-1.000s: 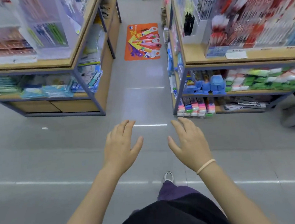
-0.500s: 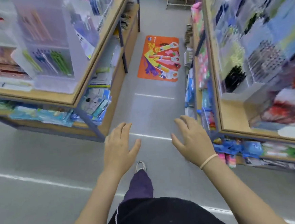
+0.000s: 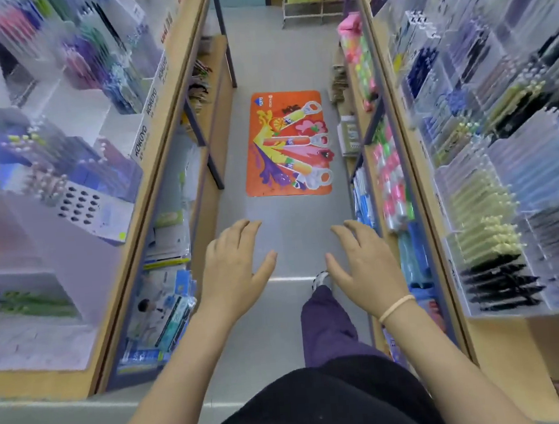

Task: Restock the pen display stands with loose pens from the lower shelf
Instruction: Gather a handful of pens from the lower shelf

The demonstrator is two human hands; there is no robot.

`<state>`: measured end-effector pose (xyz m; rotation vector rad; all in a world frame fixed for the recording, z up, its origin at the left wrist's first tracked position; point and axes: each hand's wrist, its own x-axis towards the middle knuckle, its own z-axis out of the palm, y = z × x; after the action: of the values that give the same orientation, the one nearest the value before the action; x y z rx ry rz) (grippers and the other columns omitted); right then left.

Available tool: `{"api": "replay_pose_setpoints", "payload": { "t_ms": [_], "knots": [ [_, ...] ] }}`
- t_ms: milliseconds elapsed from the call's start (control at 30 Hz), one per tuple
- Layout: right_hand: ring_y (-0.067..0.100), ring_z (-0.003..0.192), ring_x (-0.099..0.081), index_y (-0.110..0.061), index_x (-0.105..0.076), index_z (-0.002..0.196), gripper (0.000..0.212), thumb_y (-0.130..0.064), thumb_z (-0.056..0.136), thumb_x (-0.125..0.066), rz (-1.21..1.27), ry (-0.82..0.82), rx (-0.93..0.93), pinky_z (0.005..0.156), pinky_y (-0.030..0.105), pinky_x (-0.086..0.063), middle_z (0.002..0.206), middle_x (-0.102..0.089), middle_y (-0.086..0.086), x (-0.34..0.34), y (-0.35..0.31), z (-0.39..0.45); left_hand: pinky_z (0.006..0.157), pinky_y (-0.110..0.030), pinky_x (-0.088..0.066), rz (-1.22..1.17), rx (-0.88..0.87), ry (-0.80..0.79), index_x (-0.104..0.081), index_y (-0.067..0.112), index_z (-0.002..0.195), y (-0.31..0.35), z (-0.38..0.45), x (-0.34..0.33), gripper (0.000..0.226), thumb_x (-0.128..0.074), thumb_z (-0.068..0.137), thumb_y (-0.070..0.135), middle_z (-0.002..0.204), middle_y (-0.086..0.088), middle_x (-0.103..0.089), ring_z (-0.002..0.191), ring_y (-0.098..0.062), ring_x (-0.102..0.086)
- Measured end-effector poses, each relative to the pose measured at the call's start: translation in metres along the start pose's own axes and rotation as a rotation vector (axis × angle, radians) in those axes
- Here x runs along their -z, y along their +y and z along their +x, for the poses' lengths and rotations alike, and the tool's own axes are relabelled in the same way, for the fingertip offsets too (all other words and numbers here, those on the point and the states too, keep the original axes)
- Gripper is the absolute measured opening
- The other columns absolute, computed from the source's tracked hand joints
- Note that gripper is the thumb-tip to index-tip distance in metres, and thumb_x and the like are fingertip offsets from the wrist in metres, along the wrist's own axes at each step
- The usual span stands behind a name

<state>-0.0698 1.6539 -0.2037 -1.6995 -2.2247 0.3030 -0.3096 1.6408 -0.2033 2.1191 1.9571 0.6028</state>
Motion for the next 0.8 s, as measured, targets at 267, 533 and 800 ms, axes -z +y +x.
{"api": "replay_pose_setpoints", "payload": {
  "t_ms": [267,533,800],
  "knots": [
    [0.033,0.110,-0.058,-0.009,-0.057,0.128,0.049,-0.040,0.090,-0.049,-0.011,0.049,0.039,0.090,0.045,-0.049,0.125,-0.058,0.014,0.021,0.086,0.250,0.098,-0.045,-0.043,0.077,-0.031,-0.018,-0.053,0.012,0.141,0.007,0.260,-0.020,0.064,-0.040,0.094,0.053,0.139,-0.009,-0.056,0.125,-0.028,-0.052],
    [0.036,0.108,-0.058,-0.008,-0.060,0.124,0.046,-0.037,0.089,-0.052,-0.026,0.092,0.152,0.088,0.044,-0.047,0.122,-0.059,0.017,0.025,0.127,0.460,0.096,-0.044,-0.045,0.058,0.048,0.051,-0.057,0.012,0.135,-0.017,0.445,-0.047,0.059,-0.043,0.094,0.052,0.133,-0.008,-0.059,0.119,-0.024,-0.052],
    [0.034,0.111,-0.060,-0.009,-0.062,0.124,0.051,-0.043,0.089,-0.045,-0.095,-0.006,0.217,0.087,0.044,-0.051,0.123,-0.061,0.015,-0.005,0.164,0.701,0.094,-0.046,-0.046,0.038,0.124,0.049,-0.057,0.014,0.135,-0.083,0.668,-0.087,0.059,-0.041,0.094,0.053,0.133,-0.007,-0.060,0.121,-0.027,-0.057]
  ]
}}
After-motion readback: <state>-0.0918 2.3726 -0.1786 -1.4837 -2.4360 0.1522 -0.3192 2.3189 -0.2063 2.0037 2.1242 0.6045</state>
